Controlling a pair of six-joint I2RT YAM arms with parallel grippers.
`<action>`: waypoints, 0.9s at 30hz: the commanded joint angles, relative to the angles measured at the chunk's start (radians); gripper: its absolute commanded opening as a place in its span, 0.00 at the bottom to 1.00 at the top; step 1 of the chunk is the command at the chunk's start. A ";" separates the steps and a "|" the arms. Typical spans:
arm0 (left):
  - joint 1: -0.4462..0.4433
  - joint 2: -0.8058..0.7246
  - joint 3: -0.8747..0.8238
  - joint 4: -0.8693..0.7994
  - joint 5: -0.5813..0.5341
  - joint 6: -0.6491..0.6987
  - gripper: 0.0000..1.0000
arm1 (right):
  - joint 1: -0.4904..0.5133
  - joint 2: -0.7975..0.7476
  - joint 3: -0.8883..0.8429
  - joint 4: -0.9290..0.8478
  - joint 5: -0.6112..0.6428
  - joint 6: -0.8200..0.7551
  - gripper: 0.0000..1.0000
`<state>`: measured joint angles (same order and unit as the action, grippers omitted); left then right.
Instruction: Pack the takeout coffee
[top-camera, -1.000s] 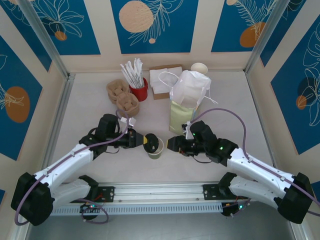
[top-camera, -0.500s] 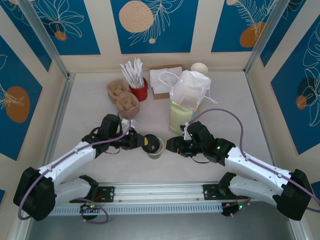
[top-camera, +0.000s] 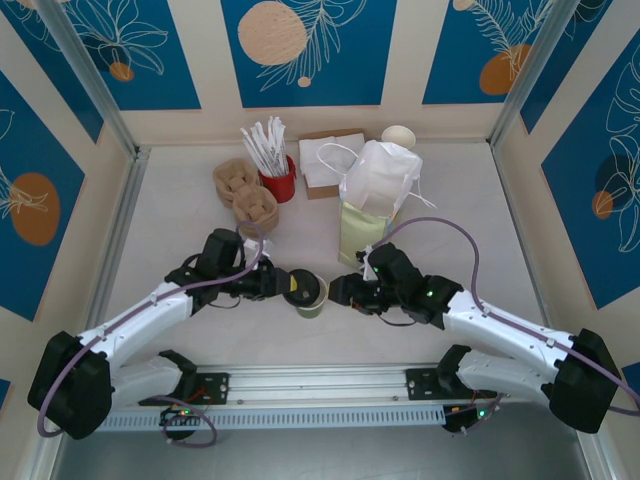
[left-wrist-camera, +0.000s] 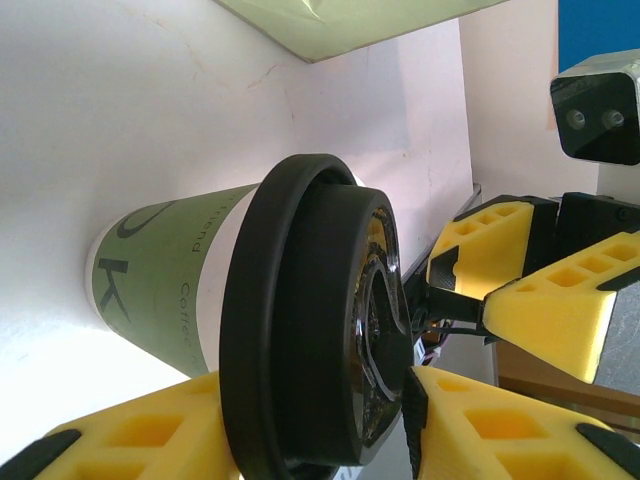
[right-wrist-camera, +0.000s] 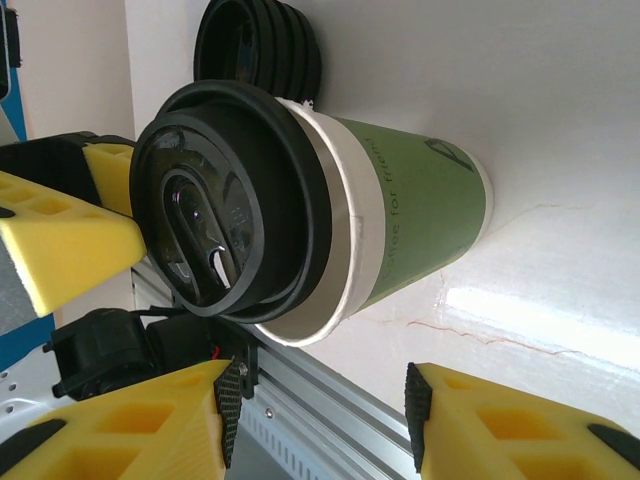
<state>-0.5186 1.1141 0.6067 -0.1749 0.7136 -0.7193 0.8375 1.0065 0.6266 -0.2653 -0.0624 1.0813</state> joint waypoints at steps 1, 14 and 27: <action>0.015 0.003 0.023 -0.027 0.014 0.036 0.45 | 0.009 0.001 0.033 0.009 0.018 0.003 0.50; -0.009 0.041 0.096 -0.152 -0.054 0.103 0.49 | 0.009 0.001 0.043 -0.006 0.026 -0.002 0.50; -0.063 0.072 0.146 -0.201 -0.115 0.132 0.55 | 0.008 -0.001 0.042 -0.018 0.033 -0.008 0.50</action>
<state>-0.5613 1.1793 0.7189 -0.3466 0.6186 -0.6151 0.8387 1.0065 0.6479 -0.2745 -0.0505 1.0809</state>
